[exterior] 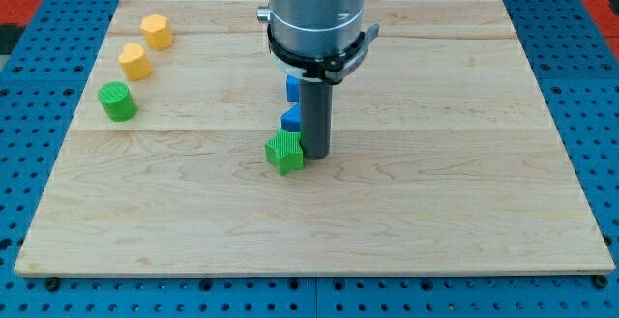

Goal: Push the green star to the bottom of the green circle

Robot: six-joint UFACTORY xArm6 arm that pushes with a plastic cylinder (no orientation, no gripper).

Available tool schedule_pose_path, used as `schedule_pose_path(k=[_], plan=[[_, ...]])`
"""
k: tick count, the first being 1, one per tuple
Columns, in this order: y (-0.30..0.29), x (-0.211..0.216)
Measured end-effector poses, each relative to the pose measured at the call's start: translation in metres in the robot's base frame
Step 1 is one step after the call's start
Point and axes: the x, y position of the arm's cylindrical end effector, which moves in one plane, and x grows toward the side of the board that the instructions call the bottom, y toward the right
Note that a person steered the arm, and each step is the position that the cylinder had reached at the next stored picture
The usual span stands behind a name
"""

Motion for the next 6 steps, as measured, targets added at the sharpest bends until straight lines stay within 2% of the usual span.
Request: schedule_pose_path(k=[1,2,3,4,5,6], plan=[[-0.051,-0.001],[-0.097,0.025],[-0.101,0.053],[-0.127,0.031],[-0.061,0.032],[-0.086,0.019]])
